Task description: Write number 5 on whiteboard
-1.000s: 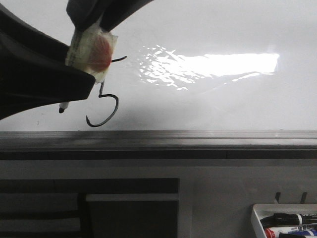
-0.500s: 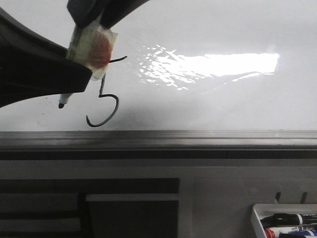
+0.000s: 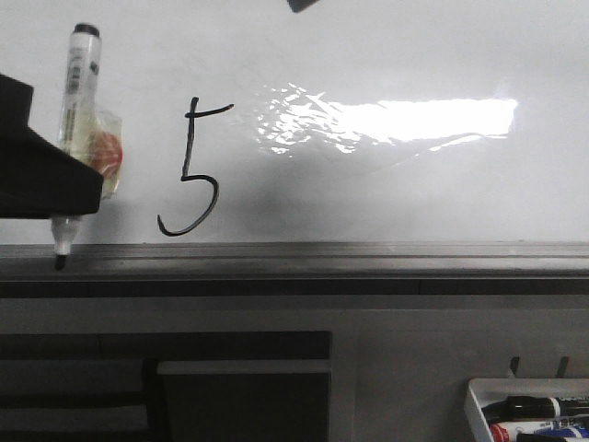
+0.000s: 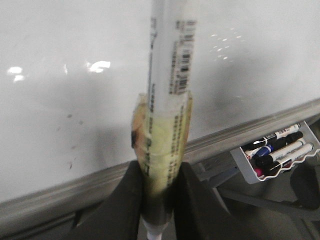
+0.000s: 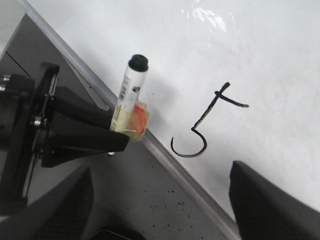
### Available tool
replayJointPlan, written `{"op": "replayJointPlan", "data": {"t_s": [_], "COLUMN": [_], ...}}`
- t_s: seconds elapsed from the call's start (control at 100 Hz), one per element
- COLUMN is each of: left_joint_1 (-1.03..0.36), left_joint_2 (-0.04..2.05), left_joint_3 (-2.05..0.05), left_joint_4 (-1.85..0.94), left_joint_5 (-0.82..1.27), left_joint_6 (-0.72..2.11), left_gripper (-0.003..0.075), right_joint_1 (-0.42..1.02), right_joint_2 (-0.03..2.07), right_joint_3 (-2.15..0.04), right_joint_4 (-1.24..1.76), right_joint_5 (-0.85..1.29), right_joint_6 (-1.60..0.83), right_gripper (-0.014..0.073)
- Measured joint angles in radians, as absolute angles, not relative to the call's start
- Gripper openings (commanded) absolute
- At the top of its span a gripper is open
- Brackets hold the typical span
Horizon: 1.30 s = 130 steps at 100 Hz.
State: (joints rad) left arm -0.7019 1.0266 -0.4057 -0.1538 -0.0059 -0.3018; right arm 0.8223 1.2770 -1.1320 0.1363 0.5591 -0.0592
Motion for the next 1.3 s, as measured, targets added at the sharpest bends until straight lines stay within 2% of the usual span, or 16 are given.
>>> {"op": "replayJointPlan", "data": {"t_s": [0.24,0.5,0.57,0.72,0.76,1.07,1.14,1.18,1.27,1.3], "left_joint_1": [-0.61,-0.608,-0.608,-0.608,-0.608,-0.608,-0.608,-0.608,-0.608,-0.608], "left_joint_2": [1.104,1.201,1.217,1.236,1.236,1.208,1.181,1.159,1.082,1.048], "left_joint_3": [-0.455,-0.53,-0.544,-0.55,-0.552,-0.556,-0.556,-0.556,-0.554,-0.554], "left_joint_4": [-0.267,-0.211,-0.207,-0.206,-0.205,-0.198,-0.191,-0.182,-0.156,-0.148], "left_joint_5": [0.027,0.041,0.051,0.049,0.047,0.049,0.07,0.091,0.138,0.154], "left_joint_6": [-0.303,-0.304,-0.304,-0.304,-0.304,-0.304,-0.304,-0.304,-0.304,-0.304], "left_gripper": [-0.002,-0.0006,0.0062,0.0312,0.0344,0.0358,0.0358,0.0358,0.0341,0.0307], "right_joint_1": [0.82,0.82,0.82,0.82,0.82,0.82,0.82,0.82,0.82,0.82], "right_joint_2": [1.264,1.263,1.263,1.263,1.263,1.263,1.263,1.263,1.26,1.258], "right_joint_3": [-1.132,-1.132,-1.132,-1.132,-1.132,-1.132,-1.132,-1.132,-1.132,-1.13], "right_joint_4": [0.135,0.135,0.135,0.144,0.148,0.148,0.148,0.148,0.148,0.148], "right_joint_5": [0.598,0.606,0.61,0.615,0.616,0.616,0.616,0.616,0.616,0.616], "right_joint_6": [-0.059,-0.059,-0.059,-0.061,-0.061,-0.061,-0.061,-0.061,-0.061,-0.061], "right_gripper": [0.0512,0.0512,0.0512,0.0512,0.0512,0.051,0.0447,0.0364,0.0116,0.0034]}}
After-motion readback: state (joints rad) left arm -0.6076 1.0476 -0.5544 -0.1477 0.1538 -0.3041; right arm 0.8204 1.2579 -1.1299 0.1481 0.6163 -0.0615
